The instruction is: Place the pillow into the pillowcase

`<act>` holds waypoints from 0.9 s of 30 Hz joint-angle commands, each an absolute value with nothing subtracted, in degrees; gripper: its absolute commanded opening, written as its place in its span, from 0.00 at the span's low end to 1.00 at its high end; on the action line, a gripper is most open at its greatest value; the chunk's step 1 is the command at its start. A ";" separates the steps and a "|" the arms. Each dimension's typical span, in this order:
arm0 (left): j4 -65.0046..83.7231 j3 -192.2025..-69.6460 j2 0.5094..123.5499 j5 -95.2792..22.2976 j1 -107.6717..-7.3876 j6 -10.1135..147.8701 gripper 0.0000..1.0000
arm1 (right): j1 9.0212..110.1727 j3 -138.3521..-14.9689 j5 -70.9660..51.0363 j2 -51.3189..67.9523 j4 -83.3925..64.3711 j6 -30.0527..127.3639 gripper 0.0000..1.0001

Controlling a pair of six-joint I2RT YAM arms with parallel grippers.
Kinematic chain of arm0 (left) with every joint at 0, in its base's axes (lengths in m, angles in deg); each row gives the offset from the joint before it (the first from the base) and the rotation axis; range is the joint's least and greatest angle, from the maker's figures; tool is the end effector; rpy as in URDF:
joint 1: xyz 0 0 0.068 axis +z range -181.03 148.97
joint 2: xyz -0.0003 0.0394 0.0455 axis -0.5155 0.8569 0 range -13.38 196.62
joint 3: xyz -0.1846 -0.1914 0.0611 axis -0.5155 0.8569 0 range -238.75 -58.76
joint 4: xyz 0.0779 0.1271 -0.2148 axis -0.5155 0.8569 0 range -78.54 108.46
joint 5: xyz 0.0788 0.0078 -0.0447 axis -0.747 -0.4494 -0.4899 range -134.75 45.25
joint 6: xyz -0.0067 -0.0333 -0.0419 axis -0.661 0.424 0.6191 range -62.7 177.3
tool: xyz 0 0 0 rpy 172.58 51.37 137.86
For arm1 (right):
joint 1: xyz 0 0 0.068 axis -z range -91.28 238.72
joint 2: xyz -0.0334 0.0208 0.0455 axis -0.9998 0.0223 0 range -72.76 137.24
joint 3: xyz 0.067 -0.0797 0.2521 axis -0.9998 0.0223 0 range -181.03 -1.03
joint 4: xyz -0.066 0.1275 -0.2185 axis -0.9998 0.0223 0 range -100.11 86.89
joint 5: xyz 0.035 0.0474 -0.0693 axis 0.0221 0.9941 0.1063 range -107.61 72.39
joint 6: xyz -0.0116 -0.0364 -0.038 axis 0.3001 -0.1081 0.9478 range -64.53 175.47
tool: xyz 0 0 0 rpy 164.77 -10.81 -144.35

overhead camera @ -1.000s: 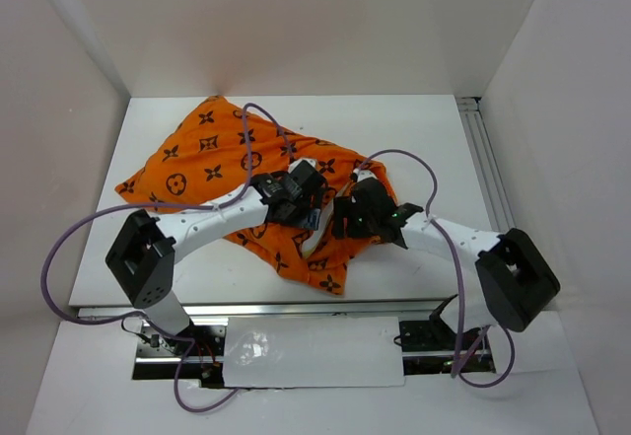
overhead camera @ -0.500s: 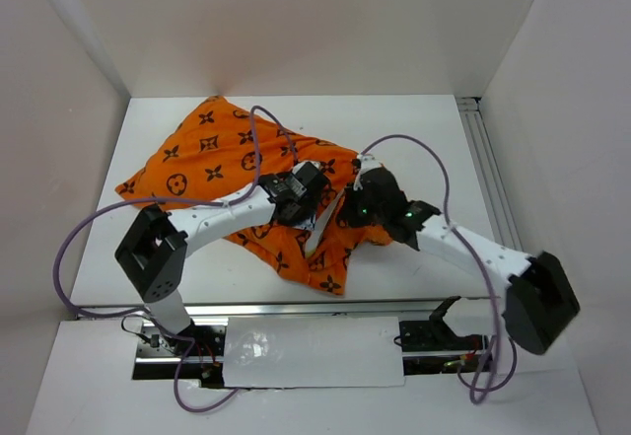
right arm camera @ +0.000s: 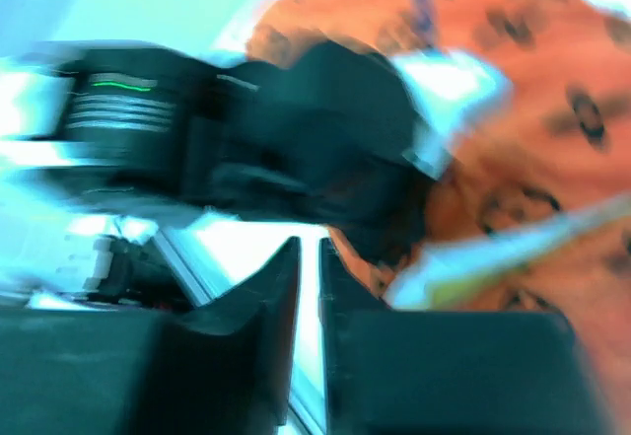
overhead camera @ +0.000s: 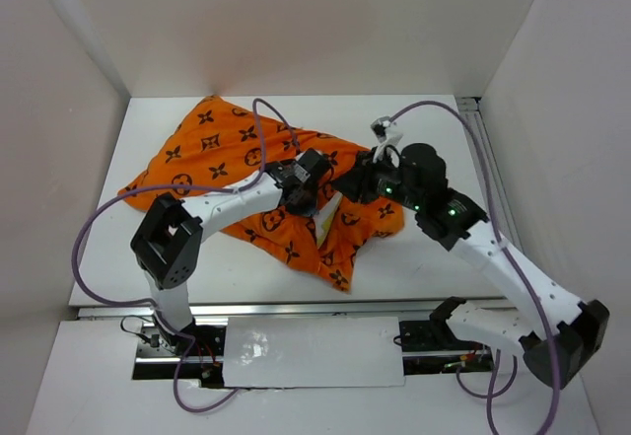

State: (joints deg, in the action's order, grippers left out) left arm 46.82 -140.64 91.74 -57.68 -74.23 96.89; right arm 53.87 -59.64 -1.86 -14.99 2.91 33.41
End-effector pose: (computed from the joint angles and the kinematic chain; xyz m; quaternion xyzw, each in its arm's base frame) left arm 0.2929 -0.2643 0.2340 -0.0004 0.9570 -0.0966 0.2734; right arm 0.1826 0.1389 0.3776 -0.1714 0.7564 0.3901 0.4962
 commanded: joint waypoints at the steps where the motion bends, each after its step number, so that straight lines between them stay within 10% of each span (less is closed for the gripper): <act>1: 43.37 -137.16 89.38 -57.94 -73.22 98.08 0.13 | 54.27 -57.47 -10.38 -10.10 12.21 31.57 0.34; 8: 39.50 -133.02 84.53 -55.04 -73.22 97.55 0.00 | 54.27 -52.27 -22.50 -1.25 8.44 31.65 0.81; 23: 38.97 -134.17 85.68 -53.98 -73.22 97.55 0.00 | 50.93 -53.23 -26.57 18.55 -2.71 35.17 0.83; 27: 38.97 -134.69 86.20 -53.37 -73.22 97.55 0.00 | 48.65 -53.23 -29.99 20.40 -3.34 34.47 0.61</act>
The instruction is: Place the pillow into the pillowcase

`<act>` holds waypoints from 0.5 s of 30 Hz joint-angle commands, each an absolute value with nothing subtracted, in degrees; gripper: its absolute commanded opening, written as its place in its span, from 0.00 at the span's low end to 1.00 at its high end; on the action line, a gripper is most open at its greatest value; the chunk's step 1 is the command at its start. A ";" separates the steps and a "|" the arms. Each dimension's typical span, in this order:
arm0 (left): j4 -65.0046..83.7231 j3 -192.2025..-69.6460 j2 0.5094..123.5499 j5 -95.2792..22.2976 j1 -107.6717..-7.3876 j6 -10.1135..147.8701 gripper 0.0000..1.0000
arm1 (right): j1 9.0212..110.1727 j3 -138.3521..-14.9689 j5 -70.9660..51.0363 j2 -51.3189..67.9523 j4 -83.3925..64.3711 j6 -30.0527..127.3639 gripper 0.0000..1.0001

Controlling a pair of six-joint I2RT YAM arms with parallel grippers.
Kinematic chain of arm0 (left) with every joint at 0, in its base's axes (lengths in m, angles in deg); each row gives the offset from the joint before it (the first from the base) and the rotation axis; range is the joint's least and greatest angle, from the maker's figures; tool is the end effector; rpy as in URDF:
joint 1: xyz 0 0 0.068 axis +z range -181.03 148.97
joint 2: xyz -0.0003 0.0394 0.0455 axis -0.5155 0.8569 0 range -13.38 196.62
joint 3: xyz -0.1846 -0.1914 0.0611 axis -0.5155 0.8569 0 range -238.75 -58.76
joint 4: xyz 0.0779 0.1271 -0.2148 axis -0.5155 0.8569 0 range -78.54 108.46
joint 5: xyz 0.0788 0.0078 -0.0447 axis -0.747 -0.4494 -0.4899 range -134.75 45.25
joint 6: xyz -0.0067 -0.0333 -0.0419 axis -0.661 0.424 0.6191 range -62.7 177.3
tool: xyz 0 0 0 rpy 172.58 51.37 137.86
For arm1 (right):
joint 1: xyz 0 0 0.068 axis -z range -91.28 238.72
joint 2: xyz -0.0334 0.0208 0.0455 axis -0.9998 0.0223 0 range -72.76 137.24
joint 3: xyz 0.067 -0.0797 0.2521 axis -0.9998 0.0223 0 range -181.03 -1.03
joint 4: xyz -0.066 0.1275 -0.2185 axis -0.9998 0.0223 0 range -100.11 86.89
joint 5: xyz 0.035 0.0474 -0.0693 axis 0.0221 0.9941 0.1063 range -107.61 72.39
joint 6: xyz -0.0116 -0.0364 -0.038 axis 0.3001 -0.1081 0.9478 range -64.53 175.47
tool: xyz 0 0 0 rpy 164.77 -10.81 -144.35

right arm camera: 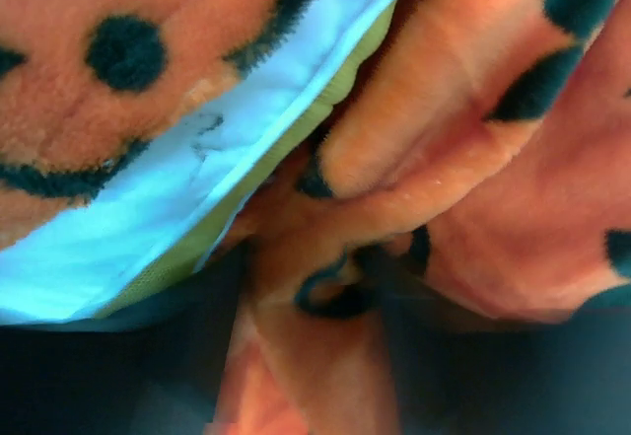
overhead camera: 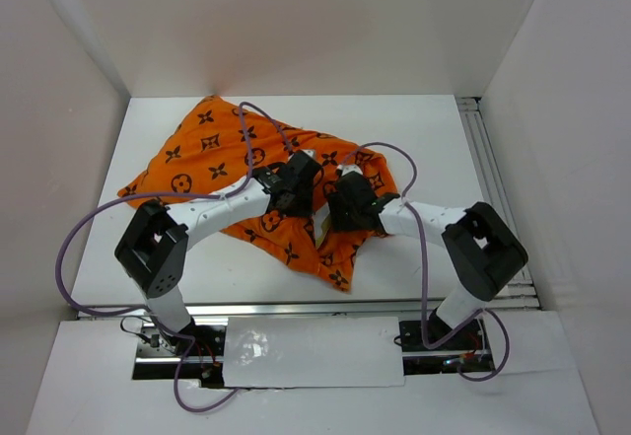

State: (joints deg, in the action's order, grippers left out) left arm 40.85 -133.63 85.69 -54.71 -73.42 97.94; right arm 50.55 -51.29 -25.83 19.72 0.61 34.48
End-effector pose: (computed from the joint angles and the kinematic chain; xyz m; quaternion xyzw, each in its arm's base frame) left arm 0.2807 -0.2480 0.2407 -0.0127 0.9466 -0.1446 0.2878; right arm 0.2540 0.1932 0.1699 -0.1187 0.9385 0.0973 0.3092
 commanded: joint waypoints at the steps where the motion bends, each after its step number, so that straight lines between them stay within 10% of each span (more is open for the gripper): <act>1: 38.97 -134.69 86.20 -53.37 -73.22 97.55 0.00 | 48.65 -53.23 -31.39 20.40 -3.34 34.46 0.45; 2: 38.97 -134.69 86.20 -53.37 -73.22 97.55 0.00 | 47.95 -53.23 -34.97 19.79 -1.77 33.25 0.00; 15: 36.42 -140.22 96.12 -51.97 -73.22 98.17 0.00 | 47.15 -58.07 -17.57 -11.91 7.75 38.15 0.00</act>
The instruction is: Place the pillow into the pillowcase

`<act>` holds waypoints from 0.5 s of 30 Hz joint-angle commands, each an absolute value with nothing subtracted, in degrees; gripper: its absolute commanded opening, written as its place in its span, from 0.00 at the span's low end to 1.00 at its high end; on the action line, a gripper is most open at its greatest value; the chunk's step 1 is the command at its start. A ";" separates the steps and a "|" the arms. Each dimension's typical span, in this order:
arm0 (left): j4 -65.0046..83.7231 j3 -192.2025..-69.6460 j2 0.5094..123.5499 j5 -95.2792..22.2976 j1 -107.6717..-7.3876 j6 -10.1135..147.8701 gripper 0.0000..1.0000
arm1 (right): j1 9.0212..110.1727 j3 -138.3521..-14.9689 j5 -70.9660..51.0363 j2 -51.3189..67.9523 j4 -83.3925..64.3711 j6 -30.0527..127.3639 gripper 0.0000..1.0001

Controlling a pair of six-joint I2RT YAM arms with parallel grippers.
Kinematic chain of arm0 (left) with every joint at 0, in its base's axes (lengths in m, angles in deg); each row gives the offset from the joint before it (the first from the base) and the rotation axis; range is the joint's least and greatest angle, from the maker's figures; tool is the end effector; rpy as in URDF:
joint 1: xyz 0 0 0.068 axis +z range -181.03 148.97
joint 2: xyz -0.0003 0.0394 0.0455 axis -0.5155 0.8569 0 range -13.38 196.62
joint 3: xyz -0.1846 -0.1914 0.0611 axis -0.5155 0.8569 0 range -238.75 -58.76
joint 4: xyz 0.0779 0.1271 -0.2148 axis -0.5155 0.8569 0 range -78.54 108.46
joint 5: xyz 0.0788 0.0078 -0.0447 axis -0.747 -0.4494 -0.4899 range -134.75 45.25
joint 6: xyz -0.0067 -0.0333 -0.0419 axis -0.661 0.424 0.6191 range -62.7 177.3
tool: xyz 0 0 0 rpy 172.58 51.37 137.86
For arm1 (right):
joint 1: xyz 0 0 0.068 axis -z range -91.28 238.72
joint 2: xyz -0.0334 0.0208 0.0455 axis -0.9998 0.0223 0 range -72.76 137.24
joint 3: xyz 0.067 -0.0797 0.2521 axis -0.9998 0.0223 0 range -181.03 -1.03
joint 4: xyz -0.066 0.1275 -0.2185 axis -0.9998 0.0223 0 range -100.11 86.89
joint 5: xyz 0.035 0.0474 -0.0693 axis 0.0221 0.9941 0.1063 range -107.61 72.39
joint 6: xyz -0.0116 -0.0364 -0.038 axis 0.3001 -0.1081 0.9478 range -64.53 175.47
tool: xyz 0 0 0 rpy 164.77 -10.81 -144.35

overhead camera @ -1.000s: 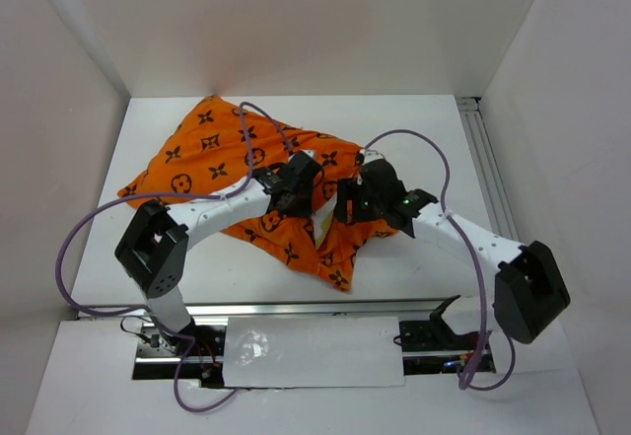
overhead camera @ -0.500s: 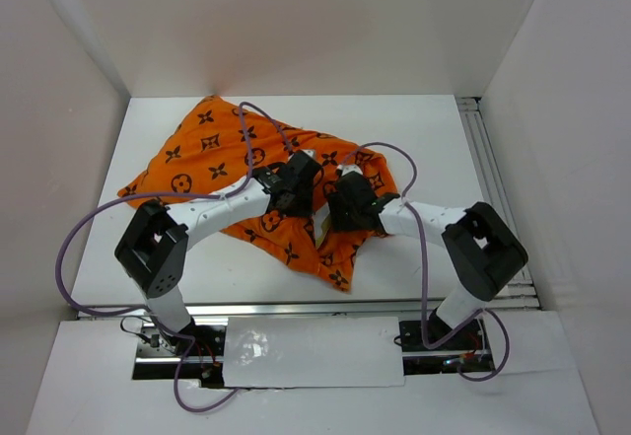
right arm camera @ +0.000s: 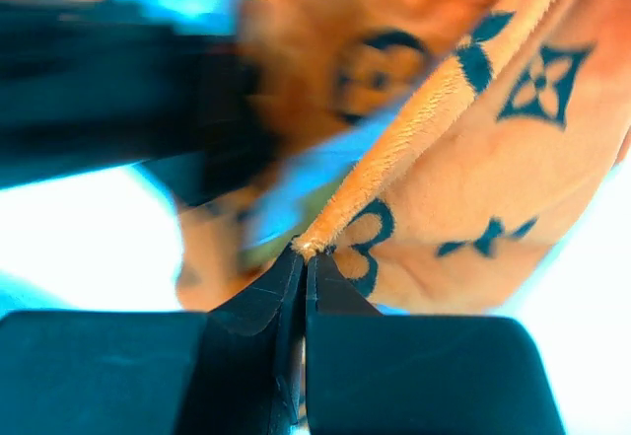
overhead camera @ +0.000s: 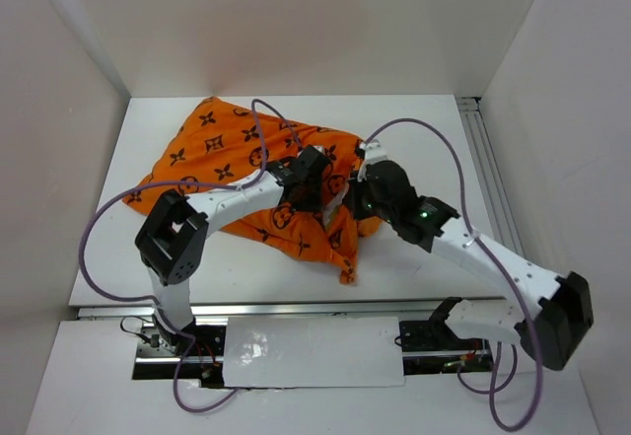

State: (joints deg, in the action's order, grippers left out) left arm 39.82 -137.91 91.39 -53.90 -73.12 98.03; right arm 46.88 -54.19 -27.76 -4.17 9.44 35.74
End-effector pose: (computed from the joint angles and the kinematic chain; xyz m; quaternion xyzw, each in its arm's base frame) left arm 0.2994 -0.2630 0.2286 -0.0135 0.9482 -0.1470 0.2814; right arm 0.2018 0.1723 0.2894 -0.1293 0.8749 0.1680 0.4354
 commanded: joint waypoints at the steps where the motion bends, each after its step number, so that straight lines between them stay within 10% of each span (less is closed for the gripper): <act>1: 37.21 -142.23 98.75 -51.35 -73.22 98.17 0.00 | 47.15 -59.72 -15.34 -13.16 7.13 38.85 0.00; 13: 36.16 -147.52 100.63 -43.80 -73.74 98.96 0.01 | 51.81 -66.68 -12.22 -15.38 5.27 41.50 0.00; 15: 36.16 -146.39 96.77 -45.00 -74.27 98.34 0.33 | 53.21 -64.05 -14.43 -14.59 5.97 40.97 0.00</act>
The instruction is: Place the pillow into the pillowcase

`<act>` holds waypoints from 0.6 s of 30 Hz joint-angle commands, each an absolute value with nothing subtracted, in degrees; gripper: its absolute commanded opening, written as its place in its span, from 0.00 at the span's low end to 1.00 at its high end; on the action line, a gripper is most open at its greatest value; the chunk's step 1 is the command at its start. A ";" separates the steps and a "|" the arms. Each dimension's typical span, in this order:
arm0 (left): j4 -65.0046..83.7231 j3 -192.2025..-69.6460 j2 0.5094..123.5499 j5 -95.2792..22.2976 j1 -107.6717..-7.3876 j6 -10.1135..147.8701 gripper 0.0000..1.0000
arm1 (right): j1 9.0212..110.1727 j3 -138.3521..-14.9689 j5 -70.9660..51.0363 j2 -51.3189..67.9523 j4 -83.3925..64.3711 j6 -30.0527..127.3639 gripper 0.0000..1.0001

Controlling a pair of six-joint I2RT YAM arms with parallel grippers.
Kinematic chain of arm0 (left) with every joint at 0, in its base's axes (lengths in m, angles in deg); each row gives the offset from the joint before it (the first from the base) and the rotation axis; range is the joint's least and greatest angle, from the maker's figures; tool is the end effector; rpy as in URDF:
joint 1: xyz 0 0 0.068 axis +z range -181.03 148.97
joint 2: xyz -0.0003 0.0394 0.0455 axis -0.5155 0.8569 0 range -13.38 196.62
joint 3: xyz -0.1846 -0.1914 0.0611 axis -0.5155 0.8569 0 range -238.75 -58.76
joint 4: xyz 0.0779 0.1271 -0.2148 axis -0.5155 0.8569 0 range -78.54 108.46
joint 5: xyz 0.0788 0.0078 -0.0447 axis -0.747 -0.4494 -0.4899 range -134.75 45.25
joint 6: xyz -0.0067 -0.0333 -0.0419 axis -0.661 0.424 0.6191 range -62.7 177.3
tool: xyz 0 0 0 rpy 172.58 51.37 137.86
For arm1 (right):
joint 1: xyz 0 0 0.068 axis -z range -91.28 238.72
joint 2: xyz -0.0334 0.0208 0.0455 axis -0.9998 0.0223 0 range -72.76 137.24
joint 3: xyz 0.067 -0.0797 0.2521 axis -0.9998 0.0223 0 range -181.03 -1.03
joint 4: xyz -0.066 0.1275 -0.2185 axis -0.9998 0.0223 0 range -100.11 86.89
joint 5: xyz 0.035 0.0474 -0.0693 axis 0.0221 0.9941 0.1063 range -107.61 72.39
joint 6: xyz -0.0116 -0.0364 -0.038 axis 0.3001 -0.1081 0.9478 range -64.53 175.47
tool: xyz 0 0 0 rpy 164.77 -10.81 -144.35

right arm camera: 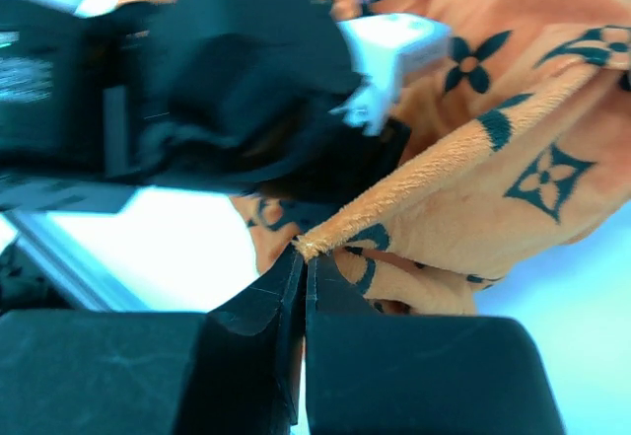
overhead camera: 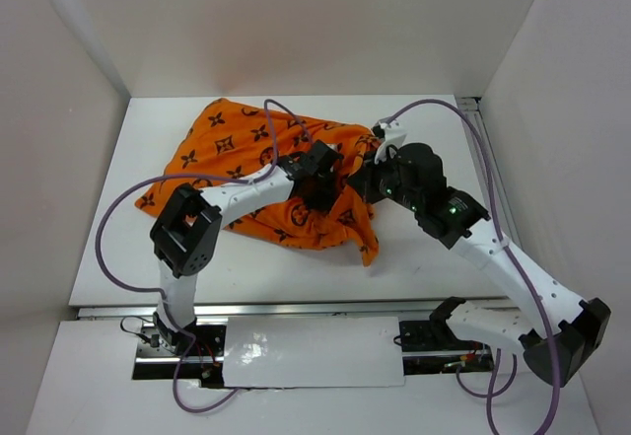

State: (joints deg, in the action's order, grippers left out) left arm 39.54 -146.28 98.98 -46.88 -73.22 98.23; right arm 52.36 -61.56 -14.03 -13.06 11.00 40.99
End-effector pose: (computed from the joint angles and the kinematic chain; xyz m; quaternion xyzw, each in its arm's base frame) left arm 0.3225 -0.2907 0.2217 0.0045 0.9479 -0.1978 0.2496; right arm 0.1869 0.1404 0.3670 -0.1732 0.8019 0.2683 0.5050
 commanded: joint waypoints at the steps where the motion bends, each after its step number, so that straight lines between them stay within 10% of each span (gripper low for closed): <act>1: 36.94 -145.16 91.70 -46.15 -74.27 97.73 0.47 | 53.74 -63.35 -14.96 -13.88 5.98 40.97 0.00; 2: 37.65 -144.54 89.04 -47.46 -74.27 97.73 0.61 | 54.27 -62.64 -14.97 -13.88 5.98 40.97 0.00; 3: 38.44 -143.93 86.41 -50.17 -73.49 97.73 0.96 | 54.79 -62.03 -14.19 -13.36 5.98 40.97 0.00; 4: 40.36 -143.31 83.86 -51.42 -72.00 97.73 1.00 | 55.49 -61.24 -14.18 -13.35 5.98 40.97 0.00; 18: 51.45 -137.59 67.56 -56.72 -42.91 94.75 1.00 | 56.64 -59.74 -10.05 0.79 2.20 41.68 0.07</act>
State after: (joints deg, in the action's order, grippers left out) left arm 48.67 -138.94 65.95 -57.92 -48.02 97.33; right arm 56.36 -59.40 -12.83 -2.55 7.50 41.73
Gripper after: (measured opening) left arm 1.000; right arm 0.044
